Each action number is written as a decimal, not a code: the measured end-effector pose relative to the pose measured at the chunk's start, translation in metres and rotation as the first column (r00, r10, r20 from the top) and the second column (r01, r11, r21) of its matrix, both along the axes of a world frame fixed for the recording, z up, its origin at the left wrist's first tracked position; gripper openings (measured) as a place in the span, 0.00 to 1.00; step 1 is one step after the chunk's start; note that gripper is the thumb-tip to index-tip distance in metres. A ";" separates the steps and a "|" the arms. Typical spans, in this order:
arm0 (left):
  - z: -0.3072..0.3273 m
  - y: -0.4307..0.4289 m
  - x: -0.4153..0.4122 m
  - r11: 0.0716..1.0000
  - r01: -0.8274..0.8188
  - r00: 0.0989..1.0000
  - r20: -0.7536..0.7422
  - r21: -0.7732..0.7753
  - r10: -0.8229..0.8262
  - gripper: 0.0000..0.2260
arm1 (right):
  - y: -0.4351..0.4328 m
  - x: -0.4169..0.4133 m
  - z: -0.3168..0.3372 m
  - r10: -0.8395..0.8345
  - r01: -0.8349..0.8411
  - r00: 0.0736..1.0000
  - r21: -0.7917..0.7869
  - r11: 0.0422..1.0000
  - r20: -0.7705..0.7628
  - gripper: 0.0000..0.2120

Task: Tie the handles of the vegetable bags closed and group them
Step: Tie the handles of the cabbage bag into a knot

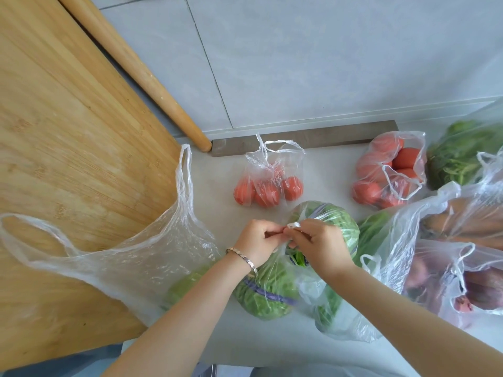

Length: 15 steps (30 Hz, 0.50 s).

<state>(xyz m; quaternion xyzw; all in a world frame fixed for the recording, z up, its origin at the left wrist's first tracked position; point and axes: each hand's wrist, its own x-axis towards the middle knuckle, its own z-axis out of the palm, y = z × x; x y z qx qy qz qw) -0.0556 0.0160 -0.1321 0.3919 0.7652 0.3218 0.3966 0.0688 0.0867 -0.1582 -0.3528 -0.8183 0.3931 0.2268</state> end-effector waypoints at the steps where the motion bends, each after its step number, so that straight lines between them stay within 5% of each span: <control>1: -0.002 -0.001 0.002 1.000 -0.019 1.000 0.004 0.007 0.019 0.10 | -0.001 -0.001 0.002 -0.024 0.023 0.999 -0.059 0.998 -0.025 0.13; 5: -0.009 -0.004 0.009 0.991 -0.124 0.992 0.008 0.055 0.123 0.05 | 0.000 -0.003 0.005 -0.191 0.128 0.980 -0.554 0.822 -0.056 0.09; 7: -0.011 -0.003 0.011 0.992 -0.112 0.993 -0.023 0.059 0.113 0.05 | 0.002 -0.003 0.006 -0.222 0.142 0.974 -0.659 0.739 -0.039 0.07; 10: -0.010 0.000 0.012 0.995 -0.093 0.991 -0.097 0.043 0.096 0.07 | 0.003 -0.003 0.010 -0.261 0.178 0.965 -0.670 0.721 -0.024 0.06; 15: -0.006 0.005 0.012 0.979 -0.200 0.979 0.028 -0.045 0.201 0.08 | 0.002 0.003 0.013 -0.098 0.073 0.995 -0.496 0.865 -0.025 0.13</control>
